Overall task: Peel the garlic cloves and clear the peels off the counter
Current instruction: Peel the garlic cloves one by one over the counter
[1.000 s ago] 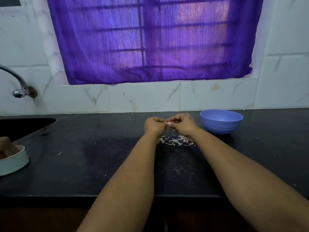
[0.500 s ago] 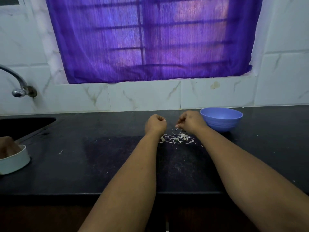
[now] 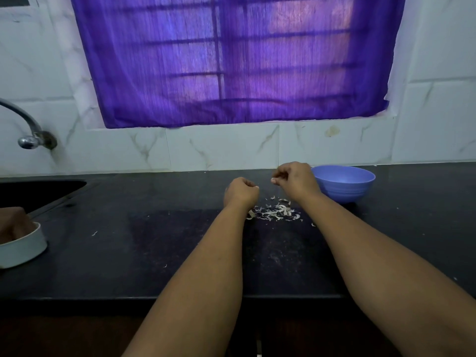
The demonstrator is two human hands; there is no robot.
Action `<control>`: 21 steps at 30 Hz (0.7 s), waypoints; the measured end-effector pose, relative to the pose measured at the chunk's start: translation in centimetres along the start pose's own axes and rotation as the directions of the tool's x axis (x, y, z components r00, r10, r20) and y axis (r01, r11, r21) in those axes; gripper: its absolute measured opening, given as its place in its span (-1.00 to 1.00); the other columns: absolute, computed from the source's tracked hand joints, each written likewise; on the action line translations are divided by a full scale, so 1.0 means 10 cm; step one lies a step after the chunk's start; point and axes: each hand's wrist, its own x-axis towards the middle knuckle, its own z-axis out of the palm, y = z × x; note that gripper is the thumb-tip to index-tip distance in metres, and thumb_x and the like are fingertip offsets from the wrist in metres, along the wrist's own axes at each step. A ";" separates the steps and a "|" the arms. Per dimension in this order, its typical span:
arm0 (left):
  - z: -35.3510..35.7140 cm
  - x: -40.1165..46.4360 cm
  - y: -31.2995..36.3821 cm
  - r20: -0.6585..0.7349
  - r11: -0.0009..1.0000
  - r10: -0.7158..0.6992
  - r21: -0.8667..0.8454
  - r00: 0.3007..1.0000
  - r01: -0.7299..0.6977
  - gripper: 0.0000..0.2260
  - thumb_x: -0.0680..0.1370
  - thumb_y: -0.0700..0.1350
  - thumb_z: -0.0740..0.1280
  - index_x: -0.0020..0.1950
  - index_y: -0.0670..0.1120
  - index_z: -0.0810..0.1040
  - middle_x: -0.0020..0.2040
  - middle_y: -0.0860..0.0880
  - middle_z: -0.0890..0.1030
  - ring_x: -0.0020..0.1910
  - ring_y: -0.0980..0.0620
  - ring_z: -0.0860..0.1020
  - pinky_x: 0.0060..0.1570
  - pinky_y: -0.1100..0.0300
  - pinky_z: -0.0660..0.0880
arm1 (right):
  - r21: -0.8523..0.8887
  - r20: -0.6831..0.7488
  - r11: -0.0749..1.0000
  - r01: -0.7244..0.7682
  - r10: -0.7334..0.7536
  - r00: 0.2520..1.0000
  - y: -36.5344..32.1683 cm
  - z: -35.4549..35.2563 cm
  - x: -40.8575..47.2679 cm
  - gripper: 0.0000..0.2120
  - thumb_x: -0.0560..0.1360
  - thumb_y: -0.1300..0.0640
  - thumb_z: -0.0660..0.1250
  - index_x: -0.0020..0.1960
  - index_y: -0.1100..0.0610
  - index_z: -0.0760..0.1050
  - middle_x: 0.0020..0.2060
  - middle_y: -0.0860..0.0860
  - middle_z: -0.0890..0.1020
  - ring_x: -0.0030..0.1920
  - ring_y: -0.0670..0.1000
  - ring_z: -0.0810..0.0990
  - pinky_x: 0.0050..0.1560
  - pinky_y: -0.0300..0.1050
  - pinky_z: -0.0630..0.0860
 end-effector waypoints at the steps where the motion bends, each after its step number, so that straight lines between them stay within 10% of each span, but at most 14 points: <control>1: 0.00 0.00 0.00 -0.006 1.000 -0.002 0.000 1.000 0.002 -0.83 0.54 -0.07 0.33 0.09 -0.07 0.60 0.09 -0.05 0.63 0.08 -0.04 0.56 0.02 0.14 0.48 | -0.022 -0.013 0.999 0.026 -0.026 1.000 -0.02 0.00 0.00 -0.94 0.46 0.18 0.44 -0.08 0.13 0.67 -0.21 0.04 0.68 -0.18 0.00 0.61 -0.07 -0.08 0.56; 8: -0.01 0.00 0.00 -0.074 1.000 -0.027 -0.008 0.997 0.027 -0.85 0.53 -0.06 0.33 0.06 -0.05 0.59 0.08 -0.03 0.63 0.08 -0.04 0.56 -0.07 0.20 0.42 | -0.258 0.282 0.965 -0.043 0.117 0.952 -0.12 0.24 -0.09 -0.83 0.49 0.29 0.25 -0.01 0.23 0.61 -0.05 0.18 0.63 0.01 0.19 0.61 -0.01 -0.07 0.53; 17: 0.00 -0.03 0.00 -0.084 0.999 -0.028 -0.029 0.996 0.025 -0.86 0.53 -0.08 0.33 0.06 -0.05 0.58 0.06 -0.02 0.63 0.07 -0.03 0.56 -0.06 0.20 0.44 | -0.251 0.306 0.963 -0.096 0.173 0.936 -0.10 0.24 -0.04 -0.86 0.49 0.31 0.33 -0.23 0.17 0.51 -0.19 0.09 0.64 -0.19 0.04 0.62 -0.13 -0.10 0.54; 21: 0.01 0.00 -0.01 -0.080 0.996 -0.011 -0.094 0.997 0.004 -0.85 0.53 -0.08 0.32 0.07 -0.04 0.61 0.03 -0.03 0.66 0.04 -0.05 0.59 0.05 0.10 0.55 | -0.058 0.059 0.997 -0.042 0.046 0.997 -0.16 0.15 -0.02 -0.93 0.53 0.25 0.34 -0.09 0.23 0.58 -0.21 0.09 0.60 -0.24 0.00 0.49 -0.29 -0.23 0.35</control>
